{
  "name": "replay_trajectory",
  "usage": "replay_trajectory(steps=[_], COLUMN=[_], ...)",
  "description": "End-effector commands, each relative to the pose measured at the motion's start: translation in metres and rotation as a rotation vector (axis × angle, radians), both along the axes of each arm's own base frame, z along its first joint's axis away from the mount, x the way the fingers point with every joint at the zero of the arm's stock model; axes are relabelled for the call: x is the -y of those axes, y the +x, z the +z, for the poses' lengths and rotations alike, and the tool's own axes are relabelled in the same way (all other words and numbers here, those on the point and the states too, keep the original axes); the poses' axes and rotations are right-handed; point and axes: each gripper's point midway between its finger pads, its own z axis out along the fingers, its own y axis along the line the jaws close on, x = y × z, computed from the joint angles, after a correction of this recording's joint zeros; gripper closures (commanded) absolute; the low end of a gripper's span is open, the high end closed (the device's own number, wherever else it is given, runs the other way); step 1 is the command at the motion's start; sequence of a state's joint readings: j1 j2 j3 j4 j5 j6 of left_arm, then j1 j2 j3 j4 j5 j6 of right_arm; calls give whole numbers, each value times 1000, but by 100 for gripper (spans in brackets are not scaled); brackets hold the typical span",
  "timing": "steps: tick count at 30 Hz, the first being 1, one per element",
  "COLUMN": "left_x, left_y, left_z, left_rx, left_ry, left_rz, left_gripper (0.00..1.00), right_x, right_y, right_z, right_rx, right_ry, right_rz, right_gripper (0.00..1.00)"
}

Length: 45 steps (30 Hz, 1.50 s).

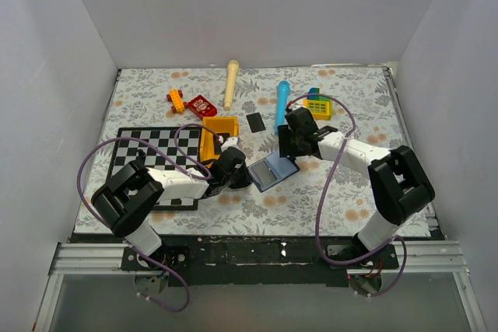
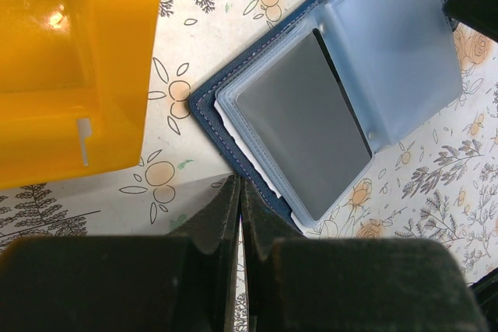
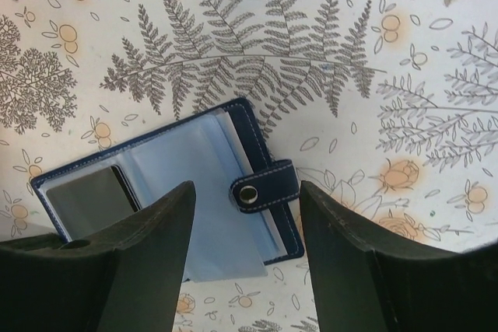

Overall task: Put the credit cards into the card holder
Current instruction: Close the card holder at the center of the board.

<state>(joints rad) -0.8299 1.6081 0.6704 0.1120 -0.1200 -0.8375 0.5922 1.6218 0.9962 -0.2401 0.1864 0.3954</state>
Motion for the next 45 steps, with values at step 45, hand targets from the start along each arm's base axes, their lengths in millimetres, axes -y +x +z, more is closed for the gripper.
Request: replay_trajectory(steps=[45], left_x=[-12], left_y=[-15], left_z=[-19], left_rx=[-62], left_ry=[103], left_rz=[-35], left_gripper=[100], right_x=[61], right_y=[-28], right_z=[17], right_rx=[-54], right_ry=[-16], right_rz=[-276], right_gripper=[48])
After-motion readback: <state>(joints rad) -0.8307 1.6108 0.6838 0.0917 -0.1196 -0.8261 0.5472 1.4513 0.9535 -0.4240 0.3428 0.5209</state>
